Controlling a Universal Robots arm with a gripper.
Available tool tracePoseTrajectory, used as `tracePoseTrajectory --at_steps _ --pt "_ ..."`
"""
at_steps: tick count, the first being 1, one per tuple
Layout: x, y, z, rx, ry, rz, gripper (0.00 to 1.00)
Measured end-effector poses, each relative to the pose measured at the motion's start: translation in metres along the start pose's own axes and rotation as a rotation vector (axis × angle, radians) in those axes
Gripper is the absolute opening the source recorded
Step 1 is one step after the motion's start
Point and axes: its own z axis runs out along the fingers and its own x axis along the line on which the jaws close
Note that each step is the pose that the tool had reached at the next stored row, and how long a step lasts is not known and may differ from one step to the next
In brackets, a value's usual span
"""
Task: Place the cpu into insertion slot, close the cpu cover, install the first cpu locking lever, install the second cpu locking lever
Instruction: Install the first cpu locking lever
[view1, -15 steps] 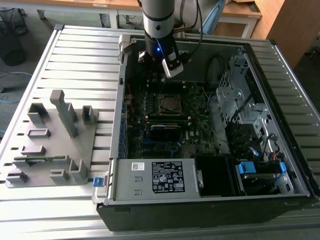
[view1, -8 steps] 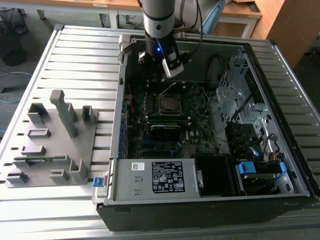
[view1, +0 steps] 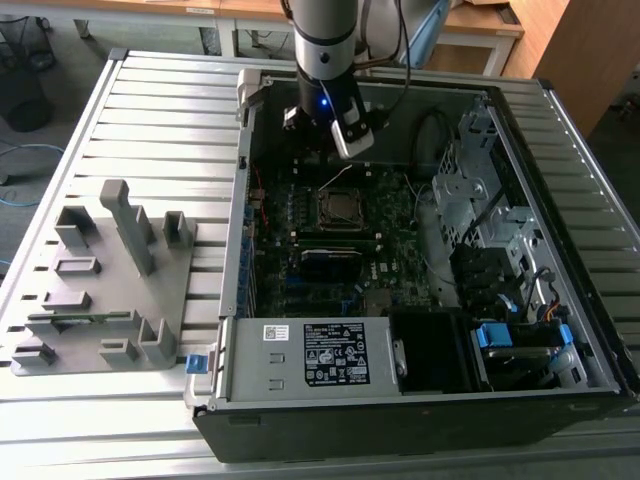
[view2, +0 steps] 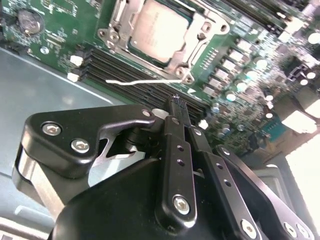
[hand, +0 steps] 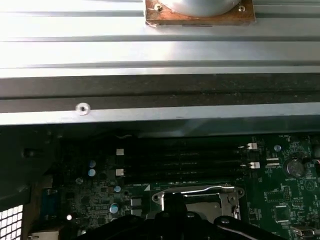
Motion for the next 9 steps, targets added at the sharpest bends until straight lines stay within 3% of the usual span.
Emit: tracePoseTrajectory --at_steps 9 --pt "-0.0169 -0.0002 0.0071 0.0000 -0.0001 0.001 0.10"
